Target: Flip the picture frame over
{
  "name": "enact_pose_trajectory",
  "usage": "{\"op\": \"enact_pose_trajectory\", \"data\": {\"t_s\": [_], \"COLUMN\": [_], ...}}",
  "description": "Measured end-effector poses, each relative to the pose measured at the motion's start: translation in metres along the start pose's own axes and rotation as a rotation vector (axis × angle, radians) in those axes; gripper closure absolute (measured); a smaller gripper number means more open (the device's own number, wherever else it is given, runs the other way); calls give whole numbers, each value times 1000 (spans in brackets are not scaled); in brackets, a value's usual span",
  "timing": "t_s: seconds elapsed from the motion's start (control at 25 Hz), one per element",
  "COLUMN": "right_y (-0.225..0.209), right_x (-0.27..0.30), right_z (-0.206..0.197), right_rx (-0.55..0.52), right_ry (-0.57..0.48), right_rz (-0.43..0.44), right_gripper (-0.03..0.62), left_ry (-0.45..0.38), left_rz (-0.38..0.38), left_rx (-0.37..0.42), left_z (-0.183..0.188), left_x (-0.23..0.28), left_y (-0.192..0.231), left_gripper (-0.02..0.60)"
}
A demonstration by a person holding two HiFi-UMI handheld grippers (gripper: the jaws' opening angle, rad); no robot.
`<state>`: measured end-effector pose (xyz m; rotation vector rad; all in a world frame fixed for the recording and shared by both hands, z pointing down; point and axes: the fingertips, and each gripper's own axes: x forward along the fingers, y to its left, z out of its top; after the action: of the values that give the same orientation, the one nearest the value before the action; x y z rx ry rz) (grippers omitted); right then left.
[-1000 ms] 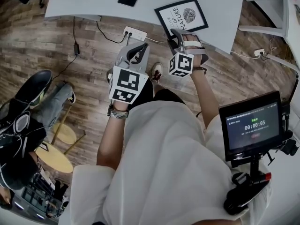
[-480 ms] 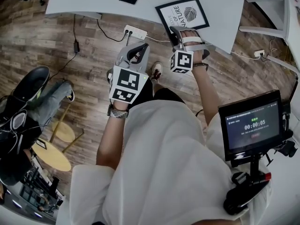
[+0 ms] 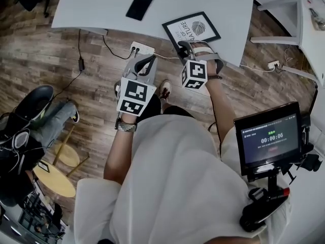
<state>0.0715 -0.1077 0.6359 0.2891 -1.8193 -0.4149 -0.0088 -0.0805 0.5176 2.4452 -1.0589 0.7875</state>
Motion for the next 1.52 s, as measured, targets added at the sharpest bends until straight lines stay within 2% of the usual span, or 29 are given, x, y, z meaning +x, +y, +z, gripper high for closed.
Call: {"op": "enact_pose_trajectory", "data": {"t_s": [0.2, 0.6, 1.0, 1.32, 1.52], "right_y": [-8, -30, -55, -85, -95], "right_x": [-3, -42, -61, -68, -57], "right_z": [5, 16, 32, 36, 40], "right_rx": [60, 149, 242, 304, 351], "right_ry": [21, 19, -13, -11, -21], "right_rz": [67, 185, 325, 459, 530], "right_gripper": [450, 467, 473, 474, 479], "left_ry": [-17, -59, -95, -130, -132], "left_rz": [-3, 3, -29, -31, -32], "left_rx": [10, 48, 88, 110, 100], "left_z": [7, 46, 65, 96, 94], "left_x": [5, -6, -2, 17, 24], "left_y": [11, 21, 28, 40, 58], "left_gripper": [575, 575, 575, 575, 575]}}
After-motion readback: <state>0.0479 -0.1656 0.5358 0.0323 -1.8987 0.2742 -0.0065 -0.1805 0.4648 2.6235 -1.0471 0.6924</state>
